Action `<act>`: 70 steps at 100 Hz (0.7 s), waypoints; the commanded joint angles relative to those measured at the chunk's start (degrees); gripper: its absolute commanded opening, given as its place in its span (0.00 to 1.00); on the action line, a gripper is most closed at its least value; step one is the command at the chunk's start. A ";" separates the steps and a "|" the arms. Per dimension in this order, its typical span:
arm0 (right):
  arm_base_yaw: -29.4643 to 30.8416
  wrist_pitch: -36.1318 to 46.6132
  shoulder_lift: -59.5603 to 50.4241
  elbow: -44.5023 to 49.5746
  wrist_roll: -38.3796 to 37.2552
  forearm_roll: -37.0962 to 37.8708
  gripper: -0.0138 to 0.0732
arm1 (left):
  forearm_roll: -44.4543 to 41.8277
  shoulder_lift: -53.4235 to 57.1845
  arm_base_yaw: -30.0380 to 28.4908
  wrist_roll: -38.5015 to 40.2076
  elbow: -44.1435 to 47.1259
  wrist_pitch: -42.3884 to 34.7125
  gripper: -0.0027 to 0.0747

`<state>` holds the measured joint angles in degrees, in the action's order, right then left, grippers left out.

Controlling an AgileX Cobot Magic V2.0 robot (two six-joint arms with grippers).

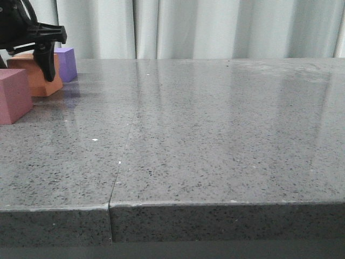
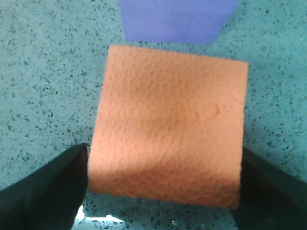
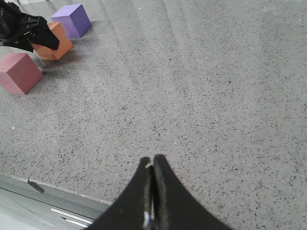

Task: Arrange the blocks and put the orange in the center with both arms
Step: 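Lift the orange cube with the left gripper and carry it beside the purple cube, then open the left gripper and raise it away from the cubes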

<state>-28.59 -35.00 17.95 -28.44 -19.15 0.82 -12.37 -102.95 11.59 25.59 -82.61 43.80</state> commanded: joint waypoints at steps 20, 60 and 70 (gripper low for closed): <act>0.13 4.51 0.38 -1.54 0.32 0.05 0.08 | 0.05 2.63 0.09 0.56 -1.45 -2.46 0.78; 0.13 4.51 0.38 -1.54 0.32 0.05 0.08 | -0.07 9.24 0.34 0.23 -1.45 -4.10 0.74; 0.13 4.51 0.38 -1.54 0.32 0.05 0.08 | -0.07 11.15 0.34 0.12 -1.33 -4.10 0.64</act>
<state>-28.59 -35.00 17.95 -28.44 -19.15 0.82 -12.24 -96.09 11.59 25.59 -82.61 42.78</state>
